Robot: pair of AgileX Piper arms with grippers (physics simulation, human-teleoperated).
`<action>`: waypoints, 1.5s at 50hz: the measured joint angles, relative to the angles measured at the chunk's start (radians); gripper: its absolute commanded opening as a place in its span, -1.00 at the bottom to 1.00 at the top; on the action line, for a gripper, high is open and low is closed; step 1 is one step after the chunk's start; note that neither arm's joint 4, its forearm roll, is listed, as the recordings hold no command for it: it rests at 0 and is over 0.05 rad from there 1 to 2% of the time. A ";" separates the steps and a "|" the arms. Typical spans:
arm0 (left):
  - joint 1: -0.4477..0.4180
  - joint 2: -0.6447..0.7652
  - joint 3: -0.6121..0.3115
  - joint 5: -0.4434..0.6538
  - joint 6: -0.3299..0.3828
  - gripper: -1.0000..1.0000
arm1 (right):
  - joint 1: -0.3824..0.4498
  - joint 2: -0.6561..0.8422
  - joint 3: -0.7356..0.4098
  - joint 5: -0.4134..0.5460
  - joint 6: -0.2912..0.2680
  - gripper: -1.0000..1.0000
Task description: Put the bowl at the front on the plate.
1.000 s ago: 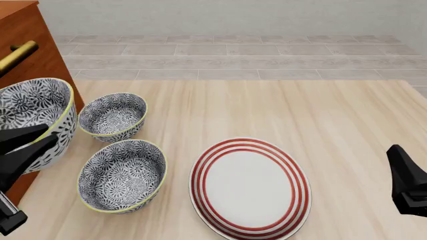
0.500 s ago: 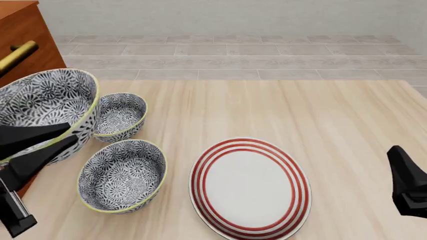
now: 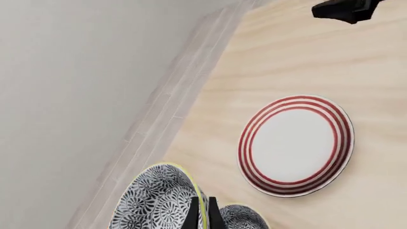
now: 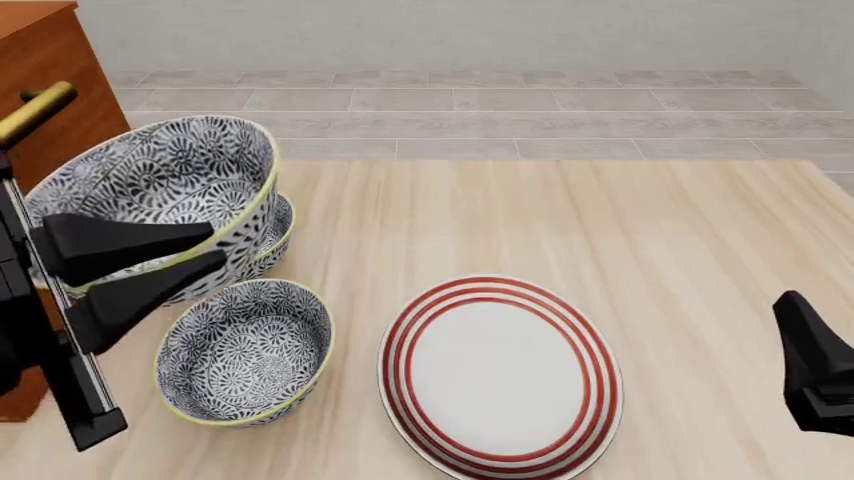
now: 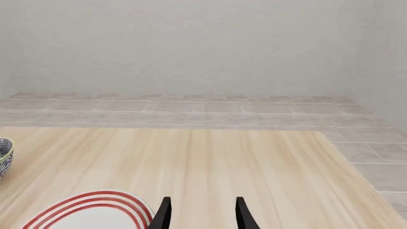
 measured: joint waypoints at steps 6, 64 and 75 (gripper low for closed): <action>-0.051 0.045 -0.009 -0.033 -0.003 -1.00 | 0.000 0.000 0.000 0.000 -0.001 1.00; -0.325 0.409 -0.082 -0.304 -0.041 -1.00 | 0.002 -0.026 0.001 0.022 -0.004 1.00; -0.375 0.484 -0.102 -0.351 -0.056 -1.00 | 0.002 -0.032 0.001 0.030 -0.006 1.00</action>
